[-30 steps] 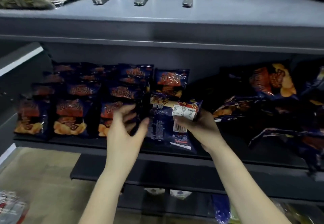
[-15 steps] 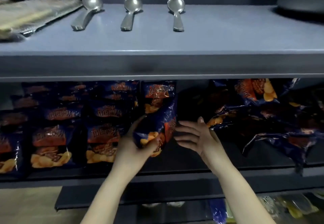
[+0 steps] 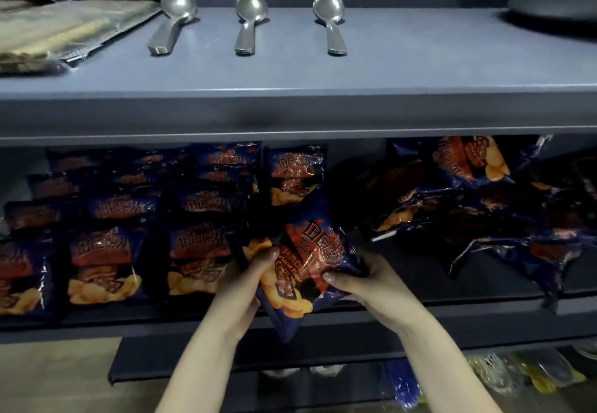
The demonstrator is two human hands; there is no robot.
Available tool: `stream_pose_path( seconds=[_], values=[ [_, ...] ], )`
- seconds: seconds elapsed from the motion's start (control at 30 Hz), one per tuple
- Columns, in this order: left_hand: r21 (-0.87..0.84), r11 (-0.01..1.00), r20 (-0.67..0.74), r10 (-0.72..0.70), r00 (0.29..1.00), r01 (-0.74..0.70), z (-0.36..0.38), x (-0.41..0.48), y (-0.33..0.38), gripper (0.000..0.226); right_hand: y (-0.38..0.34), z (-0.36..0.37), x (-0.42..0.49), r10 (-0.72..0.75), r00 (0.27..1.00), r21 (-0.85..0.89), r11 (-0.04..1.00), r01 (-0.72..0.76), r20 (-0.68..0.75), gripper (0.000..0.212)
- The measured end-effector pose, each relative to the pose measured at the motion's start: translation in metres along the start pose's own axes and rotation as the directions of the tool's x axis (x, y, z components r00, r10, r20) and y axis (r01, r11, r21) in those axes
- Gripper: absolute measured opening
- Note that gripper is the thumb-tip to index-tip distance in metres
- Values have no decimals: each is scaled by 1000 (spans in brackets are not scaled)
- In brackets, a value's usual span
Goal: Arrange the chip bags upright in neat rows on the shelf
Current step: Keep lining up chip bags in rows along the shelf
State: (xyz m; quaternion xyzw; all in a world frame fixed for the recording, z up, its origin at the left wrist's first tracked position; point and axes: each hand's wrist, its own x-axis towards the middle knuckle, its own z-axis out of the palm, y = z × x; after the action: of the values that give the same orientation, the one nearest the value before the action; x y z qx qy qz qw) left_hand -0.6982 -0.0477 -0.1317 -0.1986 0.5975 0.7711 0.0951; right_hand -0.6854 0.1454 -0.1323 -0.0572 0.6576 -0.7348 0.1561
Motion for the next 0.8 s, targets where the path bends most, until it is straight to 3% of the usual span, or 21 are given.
stream_pose_path(
  seconds=[0.1,0.23,0.33,0.4,0.53,0.6,0.67,0.73,0.77,0.8],
  values=[
    [-250,957,75,167,983,-143,-12,-16,-17,42,0,0,3,11,1000,68,998,-12,10,47],
    [-476,874,33,133,991,-102,-1,-13,-30,41,5,3,3,17,1000,317,948,-9,-23,54],
    [-516,843,7,180,984,-151,16,-11,-44,45,9,13,0,32,999,248,968,-39,34,72],
    [-482,860,2,194,981,-169,23,-11,-48,50,13,19,-1,35,999,165,986,-34,-3,68],
    [-329,920,33,237,971,-213,14,-4,-53,36,18,11,9,10,988,149,989,13,-156,44],
    [-239,937,20,267,963,-255,3,1,-55,30,15,3,19,-33,976,128,990,61,-213,42],
    [-37,951,-7,307,952,-307,-8,4,-58,35,11,-4,33,-77,964,102,989,106,-254,44],
    [199,902,40,382,923,-382,-14,4,-62,40,6,-8,49,-123,955,20,991,134,-269,46],
    [348,829,94,435,896,-439,-15,5,-65,38,6,-9,59,-139,952,-46,990,131,-273,46],
    [521,686,174,497,850,-508,-15,5,-68,35,8,-9,69,-141,949,-121,986,110,-281,44]
  ],
)
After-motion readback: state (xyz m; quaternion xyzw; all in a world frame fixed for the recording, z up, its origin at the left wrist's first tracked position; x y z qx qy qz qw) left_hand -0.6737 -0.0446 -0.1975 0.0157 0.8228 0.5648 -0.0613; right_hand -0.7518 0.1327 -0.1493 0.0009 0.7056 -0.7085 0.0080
